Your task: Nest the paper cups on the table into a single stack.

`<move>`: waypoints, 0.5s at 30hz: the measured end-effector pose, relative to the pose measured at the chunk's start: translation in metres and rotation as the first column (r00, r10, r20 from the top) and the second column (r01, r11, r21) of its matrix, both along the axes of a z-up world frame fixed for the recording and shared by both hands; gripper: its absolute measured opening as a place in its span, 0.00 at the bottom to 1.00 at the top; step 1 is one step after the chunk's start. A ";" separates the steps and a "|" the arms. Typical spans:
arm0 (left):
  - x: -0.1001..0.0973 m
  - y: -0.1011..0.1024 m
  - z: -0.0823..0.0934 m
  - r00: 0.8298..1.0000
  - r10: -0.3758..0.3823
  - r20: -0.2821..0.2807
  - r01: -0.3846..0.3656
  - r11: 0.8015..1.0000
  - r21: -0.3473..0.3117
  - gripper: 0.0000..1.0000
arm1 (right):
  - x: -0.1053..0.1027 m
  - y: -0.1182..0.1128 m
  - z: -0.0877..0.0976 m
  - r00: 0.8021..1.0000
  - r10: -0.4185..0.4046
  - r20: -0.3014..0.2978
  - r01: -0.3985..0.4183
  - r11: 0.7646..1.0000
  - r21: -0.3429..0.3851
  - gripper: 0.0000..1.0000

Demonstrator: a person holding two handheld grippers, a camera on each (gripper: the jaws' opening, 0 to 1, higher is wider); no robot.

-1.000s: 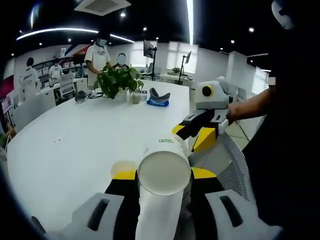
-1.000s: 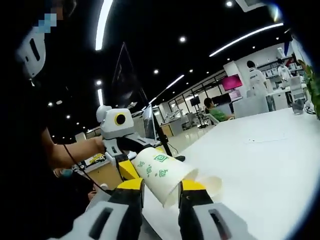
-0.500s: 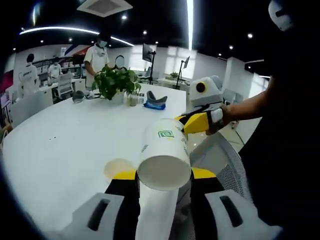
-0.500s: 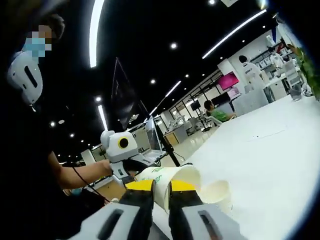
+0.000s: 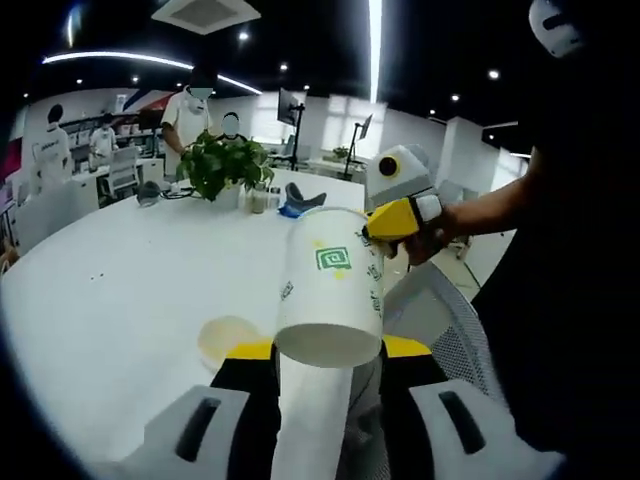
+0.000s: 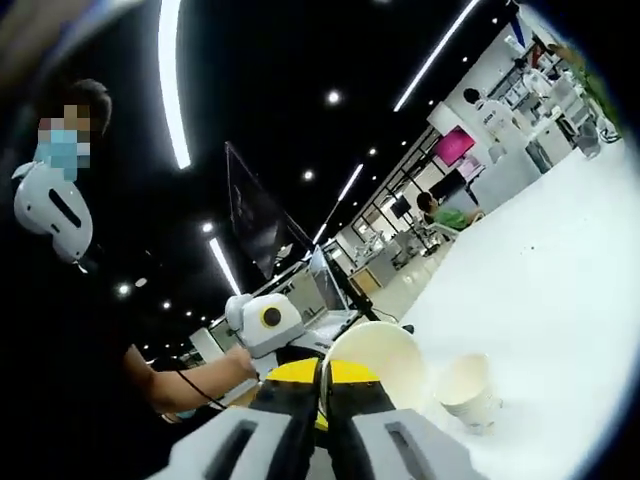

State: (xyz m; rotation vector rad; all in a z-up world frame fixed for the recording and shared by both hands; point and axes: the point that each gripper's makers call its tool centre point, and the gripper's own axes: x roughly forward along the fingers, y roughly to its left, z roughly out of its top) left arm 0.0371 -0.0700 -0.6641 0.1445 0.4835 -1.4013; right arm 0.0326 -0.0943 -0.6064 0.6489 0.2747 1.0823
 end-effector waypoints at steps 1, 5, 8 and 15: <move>0.000 0.000 0.000 1.000 0.000 0.004 0.000 1.000 0.001 0.36 | 0.000 0.000 0.000 1.000 0.002 0.002 -0.002 1.000 -0.005 0.00; 0.003 0.000 -0.002 1.000 0.010 0.028 -0.010 1.000 -0.002 0.34 | -0.001 0.001 0.001 1.000 0.009 -0.001 -0.009 1.000 -0.010 0.00; 0.003 0.001 -0.005 0.999 0.015 0.051 -0.016 1.000 0.005 0.36 | 0.000 0.001 0.004 1.000 0.010 0.003 -0.010 1.000 -0.008 0.00; 0.005 0.012 -0.010 0.996 0.052 0.076 -0.053 0.999 0.006 0.49 | 0.004 0.000 0.008 1.000 0.014 0.018 -0.014 0.999 -0.031 0.00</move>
